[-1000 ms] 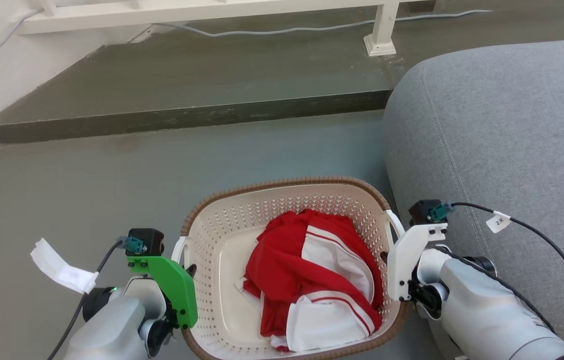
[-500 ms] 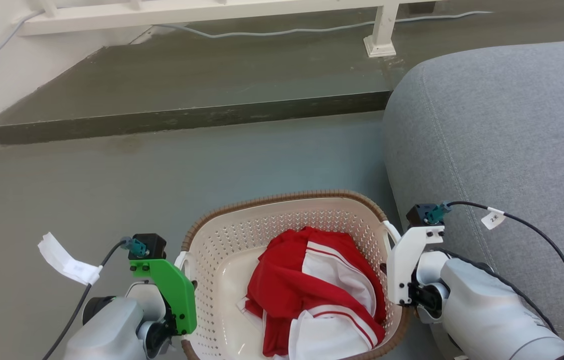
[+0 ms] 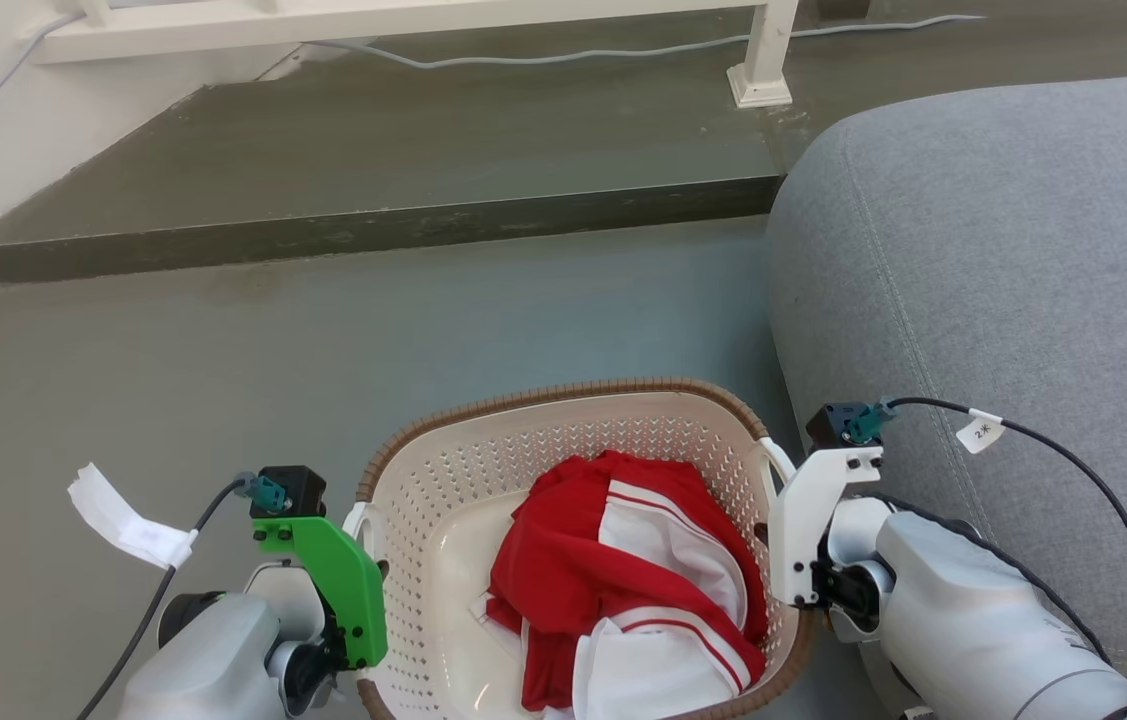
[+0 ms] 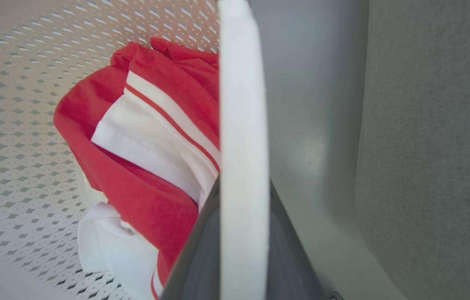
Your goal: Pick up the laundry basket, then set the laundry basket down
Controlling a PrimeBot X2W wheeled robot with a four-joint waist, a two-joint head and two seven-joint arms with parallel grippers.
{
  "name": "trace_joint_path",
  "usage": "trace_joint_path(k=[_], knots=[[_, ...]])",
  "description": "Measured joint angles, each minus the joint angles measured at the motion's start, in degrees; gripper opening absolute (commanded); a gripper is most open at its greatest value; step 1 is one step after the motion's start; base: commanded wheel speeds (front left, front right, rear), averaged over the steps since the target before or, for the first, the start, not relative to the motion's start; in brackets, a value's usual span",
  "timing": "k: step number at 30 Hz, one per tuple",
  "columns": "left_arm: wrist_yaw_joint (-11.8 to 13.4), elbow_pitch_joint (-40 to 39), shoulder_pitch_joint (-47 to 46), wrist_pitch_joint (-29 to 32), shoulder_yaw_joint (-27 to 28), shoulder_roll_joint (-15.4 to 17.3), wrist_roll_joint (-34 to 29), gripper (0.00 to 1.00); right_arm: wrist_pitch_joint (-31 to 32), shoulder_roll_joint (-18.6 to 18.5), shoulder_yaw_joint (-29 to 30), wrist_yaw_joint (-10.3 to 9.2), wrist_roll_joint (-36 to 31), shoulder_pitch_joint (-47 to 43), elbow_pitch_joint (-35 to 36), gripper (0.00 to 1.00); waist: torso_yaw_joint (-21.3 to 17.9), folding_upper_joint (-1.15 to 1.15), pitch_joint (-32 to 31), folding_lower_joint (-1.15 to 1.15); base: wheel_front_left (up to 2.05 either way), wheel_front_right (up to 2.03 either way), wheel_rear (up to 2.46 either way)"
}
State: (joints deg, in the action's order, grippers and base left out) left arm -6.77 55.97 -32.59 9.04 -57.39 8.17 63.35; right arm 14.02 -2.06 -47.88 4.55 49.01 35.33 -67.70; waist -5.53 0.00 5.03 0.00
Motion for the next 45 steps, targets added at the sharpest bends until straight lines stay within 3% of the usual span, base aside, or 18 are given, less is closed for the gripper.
trace_joint_path(k=[16,20,45], knots=[[0.0,-0.3,-1.9,-2.0,-0.2,1.0,0.1,0.0,-1.1,-0.1,-0.4,-0.21,1.0,0.9,1.5,0.0,-0.4,0.0,2.9,0.0,0.0,0.0,0.0],[0.0,-0.9,-2.8,-3.3,-0.3,1.4,0.1,0.0,-2.0,-0.2,-0.3,-1.05,1.0,1.9,2.1,0.0,-0.5,0.0,4.8,0.0,0.0,0.0,0.0],[-0.1,-1.6,-12.0,-14.1,0.1,4.0,-0.8,0.0,-10.4,-0.3,-0.2,-3.69,1.5,9.0,6.1,0.0,-0.5,0.0,24.1,0.01,0.0,0.0,0.0]])
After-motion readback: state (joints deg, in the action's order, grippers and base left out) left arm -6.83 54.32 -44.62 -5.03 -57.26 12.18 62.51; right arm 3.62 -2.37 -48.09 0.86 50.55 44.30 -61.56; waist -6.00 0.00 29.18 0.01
